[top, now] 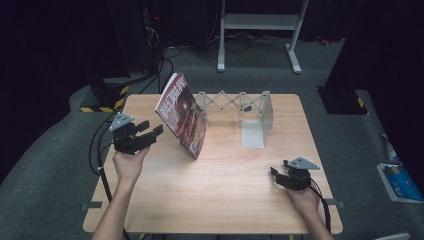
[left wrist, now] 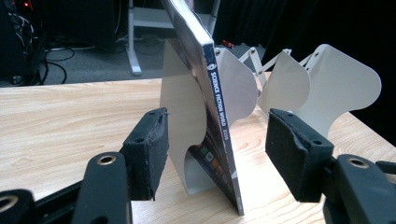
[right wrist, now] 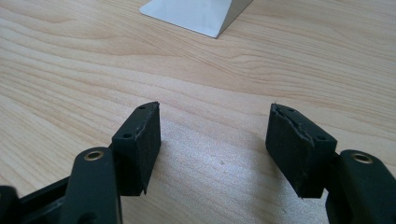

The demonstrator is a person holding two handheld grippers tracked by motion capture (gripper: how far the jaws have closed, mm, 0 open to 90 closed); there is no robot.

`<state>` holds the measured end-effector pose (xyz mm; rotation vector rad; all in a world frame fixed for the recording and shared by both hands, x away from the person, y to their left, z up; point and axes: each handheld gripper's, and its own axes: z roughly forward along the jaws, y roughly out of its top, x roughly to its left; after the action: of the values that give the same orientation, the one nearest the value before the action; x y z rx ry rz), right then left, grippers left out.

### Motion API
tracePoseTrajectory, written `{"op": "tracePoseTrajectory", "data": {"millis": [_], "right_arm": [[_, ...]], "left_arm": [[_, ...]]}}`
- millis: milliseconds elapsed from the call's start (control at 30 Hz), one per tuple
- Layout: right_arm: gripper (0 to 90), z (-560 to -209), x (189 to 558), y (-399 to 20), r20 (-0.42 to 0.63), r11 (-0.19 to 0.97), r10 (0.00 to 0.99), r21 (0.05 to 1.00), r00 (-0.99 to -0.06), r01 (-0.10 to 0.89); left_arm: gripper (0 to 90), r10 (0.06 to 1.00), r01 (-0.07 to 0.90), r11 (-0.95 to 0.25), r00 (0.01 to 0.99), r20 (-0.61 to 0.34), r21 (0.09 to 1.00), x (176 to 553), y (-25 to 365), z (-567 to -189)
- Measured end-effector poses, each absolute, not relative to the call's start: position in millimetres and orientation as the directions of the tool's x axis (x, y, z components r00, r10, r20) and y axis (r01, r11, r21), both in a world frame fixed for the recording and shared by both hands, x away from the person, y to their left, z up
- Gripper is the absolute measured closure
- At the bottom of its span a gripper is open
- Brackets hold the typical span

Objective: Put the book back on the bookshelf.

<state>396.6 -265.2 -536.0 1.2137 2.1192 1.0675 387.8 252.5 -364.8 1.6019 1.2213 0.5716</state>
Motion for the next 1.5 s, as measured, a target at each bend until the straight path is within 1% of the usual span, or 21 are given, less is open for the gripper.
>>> {"op": "tracePoseTrajectory", "data": {"millis": [700, 1500], "right_arm": [[35.8, -536.0, 396.5, -265.0, -0.020, 0.304, 0.868, 0.811, -0.496, 0.500], [35.8, -536.0, 396.4, -265.0, -0.020, 0.304, 0.868, 0.811, -0.496, 0.500]], "left_arm": [[39.4, 0.890, 0.443, 0.038, 0.392, -0.232, 0.896, 379.4, 247.6, -380.5], [39.4, 0.875, 0.448, 0.051, 0.410, -0.256, 0.893, 372.1, 240.5, -393.9]]}}
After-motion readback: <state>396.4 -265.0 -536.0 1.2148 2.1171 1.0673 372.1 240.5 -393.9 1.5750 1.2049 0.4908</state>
